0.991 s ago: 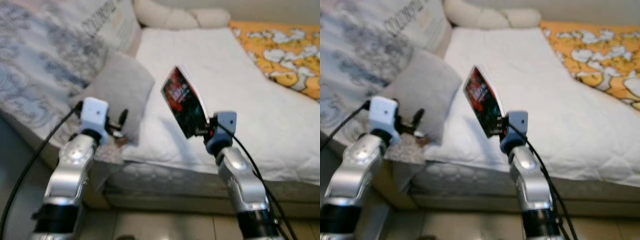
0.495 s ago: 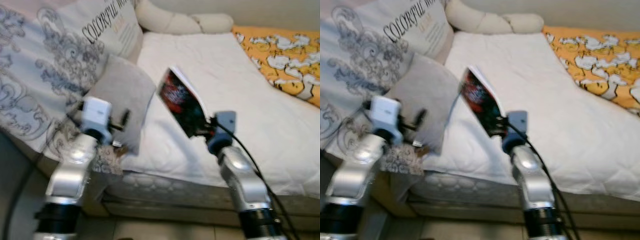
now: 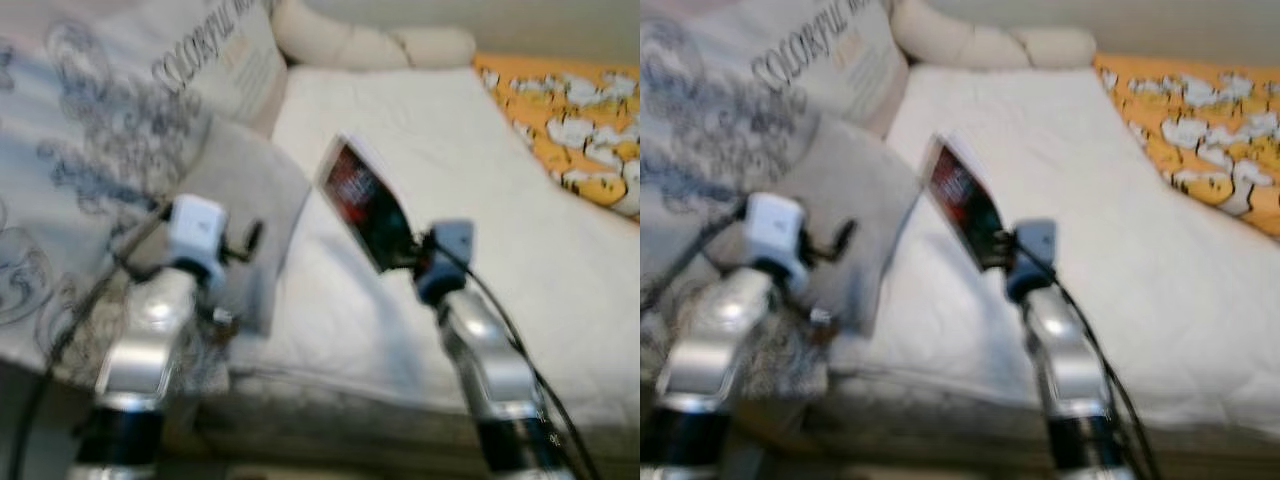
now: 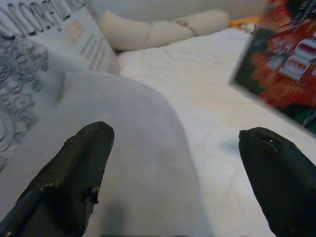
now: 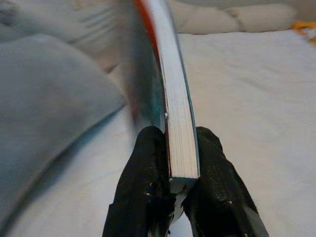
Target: Clean up the room
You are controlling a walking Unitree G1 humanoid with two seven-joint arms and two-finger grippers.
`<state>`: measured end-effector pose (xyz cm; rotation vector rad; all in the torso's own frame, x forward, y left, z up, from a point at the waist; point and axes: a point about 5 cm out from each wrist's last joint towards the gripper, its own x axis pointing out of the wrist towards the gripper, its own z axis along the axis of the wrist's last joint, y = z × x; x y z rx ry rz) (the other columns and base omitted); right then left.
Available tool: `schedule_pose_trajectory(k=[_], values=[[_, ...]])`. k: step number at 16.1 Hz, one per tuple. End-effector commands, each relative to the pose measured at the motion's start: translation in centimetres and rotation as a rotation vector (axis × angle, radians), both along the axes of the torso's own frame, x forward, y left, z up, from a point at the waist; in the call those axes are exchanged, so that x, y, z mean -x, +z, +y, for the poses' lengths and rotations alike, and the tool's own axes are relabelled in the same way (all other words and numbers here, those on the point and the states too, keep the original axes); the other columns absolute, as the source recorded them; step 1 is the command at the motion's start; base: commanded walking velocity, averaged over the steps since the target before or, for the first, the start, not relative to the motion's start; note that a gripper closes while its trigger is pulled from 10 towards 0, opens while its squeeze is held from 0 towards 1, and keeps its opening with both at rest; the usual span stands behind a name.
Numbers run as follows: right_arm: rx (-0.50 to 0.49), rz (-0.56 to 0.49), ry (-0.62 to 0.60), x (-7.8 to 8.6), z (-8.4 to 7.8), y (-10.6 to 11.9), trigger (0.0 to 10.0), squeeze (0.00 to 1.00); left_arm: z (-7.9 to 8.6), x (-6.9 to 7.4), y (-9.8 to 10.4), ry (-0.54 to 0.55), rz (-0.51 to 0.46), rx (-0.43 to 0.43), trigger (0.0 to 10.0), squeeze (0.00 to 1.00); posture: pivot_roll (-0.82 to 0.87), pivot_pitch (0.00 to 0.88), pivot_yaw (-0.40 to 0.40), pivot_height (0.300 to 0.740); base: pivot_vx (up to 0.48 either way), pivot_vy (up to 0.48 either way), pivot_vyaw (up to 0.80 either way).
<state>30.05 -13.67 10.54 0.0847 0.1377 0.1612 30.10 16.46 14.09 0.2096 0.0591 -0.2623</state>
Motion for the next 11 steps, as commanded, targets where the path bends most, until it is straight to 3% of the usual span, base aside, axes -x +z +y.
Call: schedule_pose_trajectory(k=[1, 3, 6, 9, 11], values=[[-0.021, -0.083, -0.004, -0.5, 0.2, 2.0, 10.0, 0.00, 0.9, 0.0, 0.6, 0.020, -0.017, -0.012, 10.0, 0.00, 0.12, 0.000, -0.007, 0.740, 0.398, 0.000, 0.00], [-0.050, -0.083, -0.016, -0.4, -0.1, 2.2, 10.0, 0.00, 0.6, 0.4, 0.7, -0.001, -0.021, -0.001, 10.0, 0.00, 0.12, 0.000, -0.007, 0.740, 0.394, 0.000, 0.00], [-0.081, -0.041, -0.031, -0.5, -0.2, 1.5, 10.0, 0.00, -0.3, 1.1, -0.2, -0.090, 0.007, -0.010, 10.0, 0.00, 0.11, 0.000, 0.003, 0.740, 0.000, 0.000, 0.00], [-0.079, 0.010, -0.008, -2.3, 0.9, 0.9, 10.0, 0.00, -0.9, 1.3, -0.5, -0.227, 0.049, -0.060, 10.0, 0.00, 0.12, 0.000, 0.009, 0.740, 0.000, 0.000, 0.00], [-0.148, 0.033, -0.021, -3.6, 1.5, 0.9, 10.0, 0.00, -1.2, 1.6, -0.7, -0.317, 0.077, -0.100, 10.0, 0.00, 0.13, 0.000, 0.007, 0.740, 0.000, 0.000, 0.00]])
